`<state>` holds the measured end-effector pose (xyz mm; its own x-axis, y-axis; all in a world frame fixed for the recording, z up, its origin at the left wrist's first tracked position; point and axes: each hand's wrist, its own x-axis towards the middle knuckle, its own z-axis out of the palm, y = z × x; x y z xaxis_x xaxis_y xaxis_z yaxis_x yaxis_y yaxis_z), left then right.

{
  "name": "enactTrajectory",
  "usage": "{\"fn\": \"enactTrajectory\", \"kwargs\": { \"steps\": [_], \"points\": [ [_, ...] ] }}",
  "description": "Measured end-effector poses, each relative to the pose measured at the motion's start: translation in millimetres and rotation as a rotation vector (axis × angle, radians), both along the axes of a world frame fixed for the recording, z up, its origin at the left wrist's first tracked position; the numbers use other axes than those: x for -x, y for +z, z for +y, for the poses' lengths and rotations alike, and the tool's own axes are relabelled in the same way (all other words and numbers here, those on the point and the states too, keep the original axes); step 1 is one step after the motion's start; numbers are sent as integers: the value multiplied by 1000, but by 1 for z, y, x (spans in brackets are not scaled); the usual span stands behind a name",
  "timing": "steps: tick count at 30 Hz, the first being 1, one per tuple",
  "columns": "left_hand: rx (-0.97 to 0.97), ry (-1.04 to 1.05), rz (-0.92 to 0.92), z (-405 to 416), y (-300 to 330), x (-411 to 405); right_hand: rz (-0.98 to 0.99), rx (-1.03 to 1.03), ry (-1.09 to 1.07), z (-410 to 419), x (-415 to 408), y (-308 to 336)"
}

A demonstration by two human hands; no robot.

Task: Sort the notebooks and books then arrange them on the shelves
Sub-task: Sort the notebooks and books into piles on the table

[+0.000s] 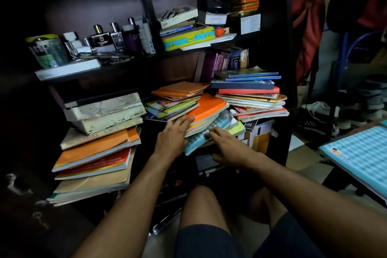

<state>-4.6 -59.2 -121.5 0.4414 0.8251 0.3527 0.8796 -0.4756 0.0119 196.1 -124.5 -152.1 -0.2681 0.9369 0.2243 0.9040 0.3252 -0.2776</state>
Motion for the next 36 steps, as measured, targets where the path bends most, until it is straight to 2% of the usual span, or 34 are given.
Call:
{"fn": "enactTrajectory", "kwargs": {
  "steps": [3, 7, 9, 11, 12, 13, 17, 18, 19, 20, 22, 25, 28, 30, 32, 34, 36],
  "points": [
    [-67, 56, -77, 4, 3, -5, -96, 15, -13, 1, 2, 2],
    [-207, 7, -207, -1, 20, 10, -216, 90, -58, 7, 5, 9],
    [-272, -71, -258, -18, 23, 22, -220, 159, -56, 14, 6, 13],
    [-300, -156, -282, -41, 20, 34, -126, 257, -40, 13, 8, 26],
    [-313, -184, -293, -53, 17, 38, -12, 295, -26, 8, 8, 34],
    [-325, -203, -301, -65, 14, 42, 190, 335, -48, 2, 7, 42],
    [-409, -296, -354, -108, 19, 42, 1372, 457, -246, -35, -18, 70],
    [-436, -315, -347, -116, 22, 39, 1589, 517, -264, -46, -26, 74],
    [-467, -332, -329, -125, 26, 33, 1705, 565, -260, -59, -36, 78],
    [-484, -359, -301, -134, 31, 25, 1739, 607, -228, -73, -46, 83],
    [-493, -462, -231, -153, 43, 4, 1707, 663, -186, -106, -69, 92],
    [-517, -650, -150, -167, 59, -25, 1642, 606, -244, -153, -95, 102],
    [-408, -833, -195, -170, 63, -58, 1571, 449, -328, -189, -128, 96],
    [-271, -875, -337, -170, 55, -93, 1561, 281, -374, -210, -157, 87],
    [49, -790, -658, -174, 40, -133, 1609, 98, -419, -222, -181, 86],
    [573, -692, -1110, -188, 26, -170, 1589, -59, -438, -228, -203, 88],
    [973, -573, -1504, -194, 6, -203, 1516, -158, -441, -234, -224, 91]
  ]
}}
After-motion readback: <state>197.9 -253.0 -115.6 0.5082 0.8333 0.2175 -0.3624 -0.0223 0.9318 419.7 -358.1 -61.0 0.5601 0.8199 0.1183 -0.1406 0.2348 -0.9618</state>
